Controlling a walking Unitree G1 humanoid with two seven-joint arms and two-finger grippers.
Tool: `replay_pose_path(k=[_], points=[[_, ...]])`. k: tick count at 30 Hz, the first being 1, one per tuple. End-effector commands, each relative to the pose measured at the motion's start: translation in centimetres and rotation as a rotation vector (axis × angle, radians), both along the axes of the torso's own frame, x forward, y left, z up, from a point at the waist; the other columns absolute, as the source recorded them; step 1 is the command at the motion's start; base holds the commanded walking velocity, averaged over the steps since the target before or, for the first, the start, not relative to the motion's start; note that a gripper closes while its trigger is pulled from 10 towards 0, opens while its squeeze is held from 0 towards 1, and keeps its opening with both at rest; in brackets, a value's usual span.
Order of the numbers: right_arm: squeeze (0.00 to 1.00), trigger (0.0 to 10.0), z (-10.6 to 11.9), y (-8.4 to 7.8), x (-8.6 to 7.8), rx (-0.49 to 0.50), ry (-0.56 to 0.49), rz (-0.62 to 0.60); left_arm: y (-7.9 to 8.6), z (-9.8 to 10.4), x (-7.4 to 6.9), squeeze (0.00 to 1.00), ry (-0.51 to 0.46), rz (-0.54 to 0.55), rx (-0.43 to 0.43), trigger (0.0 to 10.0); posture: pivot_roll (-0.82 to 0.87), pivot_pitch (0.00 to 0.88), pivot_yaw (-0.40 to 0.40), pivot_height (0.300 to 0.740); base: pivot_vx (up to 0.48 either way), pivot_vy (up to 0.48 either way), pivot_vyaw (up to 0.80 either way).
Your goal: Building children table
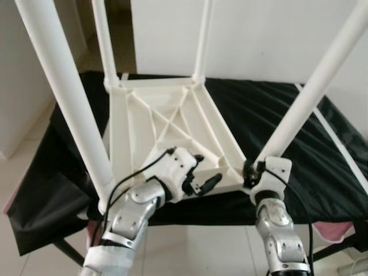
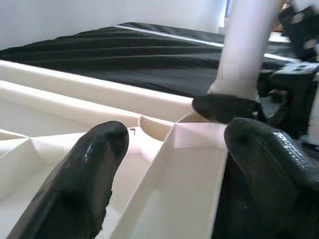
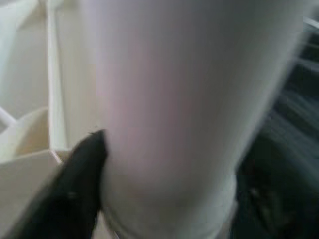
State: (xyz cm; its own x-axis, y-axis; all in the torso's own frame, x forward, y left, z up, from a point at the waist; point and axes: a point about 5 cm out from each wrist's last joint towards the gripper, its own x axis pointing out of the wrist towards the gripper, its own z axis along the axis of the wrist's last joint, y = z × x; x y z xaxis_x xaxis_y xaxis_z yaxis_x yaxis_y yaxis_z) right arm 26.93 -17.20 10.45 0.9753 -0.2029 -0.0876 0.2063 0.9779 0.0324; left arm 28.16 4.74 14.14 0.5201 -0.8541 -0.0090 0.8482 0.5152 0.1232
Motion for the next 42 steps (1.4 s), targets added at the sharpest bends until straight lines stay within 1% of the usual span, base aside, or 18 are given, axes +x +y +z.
replay_pose_path(k=[1,3,11,15,16,18,19,22,23,24,26,27,33,36,37,39,40,42], points=[[1.0,10.0,-0.6,-0.5,-0.1,0.004,0.028,-0.003,0.2,0.1,0.5,0.0,-0.018,0.101,-0.007,10.0,-0.03,0.0,-0.055,0.74,0.0,0.0,0.0],[1.0,10.0,0.1,-0.6,0.0,0.0,-0.014,0.042,0.1,0.2,0.5,0.0,-0.025,0.101,-0.007,10.0,-0.03,0.0,-0.057,0.74,0.0,0.0,0.0],[1.0,10.0,0.9,-1.7,-0.5,-0.038,-0.063,0.137,0.2,0.3,0.6,0.0,-0.032,0.104,-0.003,10.0,-0.03,0.0,-0.054,0.74,0.0,0.0,0.0],[1.0,10.0,1.1,-2.0,-1.0,-0.051,-0.086,0.255,0.3,0.1,0.4,0.0,-0.03,0.086,0.016,10.0,-0.03,0.0,-0.052,0.74,0.0,0.0,0.0],[0.15,10.0,1.1,-2.0,-1.1,-0.05,-0.086,0.294,0.3,0.0,0.3,0.0,-0.026,0.078,0.023,10.0,-0.03,0.0,-0.053,0.74,0.0,0.0,0.0],[0.15,10.0,1.1,-2.0,-1.1,-0.05,-0.086,0.294,0.3,0.0,0.3,0.0,-0.026,0.078,0.023,10.0,-0.03,0.0,-0.053,0.74,0.0,0.0,0.0],[0.0,10.0,1.5,-1.7,-1.1,-0.024,-0.094,0.373,0.4,-0.2,0.0,0.0,-0.023,0.05,0.036,10.0,-0.02,0.0,-0.055,0.74,0.0,0.0,0.0],[0.0,10.0,1.6,-1.5,-1.1,-0.015,-0.099,0.403,0.5,-0.2,-0.1,0.0,-0.022,0.041,0.039,10.0,-0.02,0.0,-0.054,0.74,0.0,0.0,0.0],[0.0,10.0,1.9,-1.1,-1.0,-0.02,-0.109,0.456,0.7,-0.1,-0.2,0.0,-0.019,0.026,0.039,10.0,-0.02,0.0,-0.051,0.74,0.0,0.0,0.0],[0.0,10.0,1.9,-1.1,-1.0,-0.02,-0.109,0.456,0.7,-0.1,-0.2,0.0,-0.019,0.026,0.039,10.0,-0.02,0.0,-0.051,0.74,0.0,0.0,0.0],[0.0,10.0,2.2,-0.8,-0.9,-0.068,-0.113,0.579,1.1,0.3,-0.3,0.0,-0.02,-0.005,0.047,10.0,-0.01,0.0,-0.045,0.74,0.0,0.0,0.0],[0.0,10.0,2.2,-0.8,-0.9,-0.068,-0.113,0.579,1.1,0.3,-0.3,0.0,-0.02,-0.005,0.047,10.0,-0.01,0.0,-0.045,0.74,0.0,0.0,0.0],[0.0,10.0,2.1,-1.7,0.2,-0.173,-0.077,0.702,1.5,0.0,-0.6,0.0,0.0,-0.075,0.101,10.0,0.0,0.0,-0.02,0.74,0.0,0.0,0.0],[0.0,10.0,2.0,-1.9,0.4,-0.192,-0.067,0.721,1.5,-0.1,-0.7,0.0,0.004,-0.089,0.109,10.0,0.0,0.0,-0.02,0.74,0.0,0.0,0.0],[0.0,8.2,1.9,-2.0,0.6,-0.206,-0.061,0.73,1.4,-0.1,-0.8,0.0,0.008,-0.099,0.114,10.0,0.0,0.0,-0.013,0.74,0.0,0.0,0.0],[0.0,8.2,1.9,-2.0,0.6,-0.206,-0.061,0.73,1.4,-0.1,-0.8,0.0,0.008,-0.099,0.114,10.0,0.0,0.0,-0.013,0.74,0.0,0.0,0.0],[0.0,0.0,1.5,-2.3,0.9,-0.227,-0.043,0.739,1.3,-0.3,-1.0,0.0,0.015,-0.118,0.138,10.0,0.01,0.0,-0.011,0.74,0.0,0.0,0.0],[0.0,0.0,1.3,-2.3,1.0,-0.232,-0.033,0.744,1.3,-0.4,-1.0,0.0,0.019,-0.122,0.144,10.0,0.01,0.0,-0.008,0.74,0.0,0.0,0.0]])
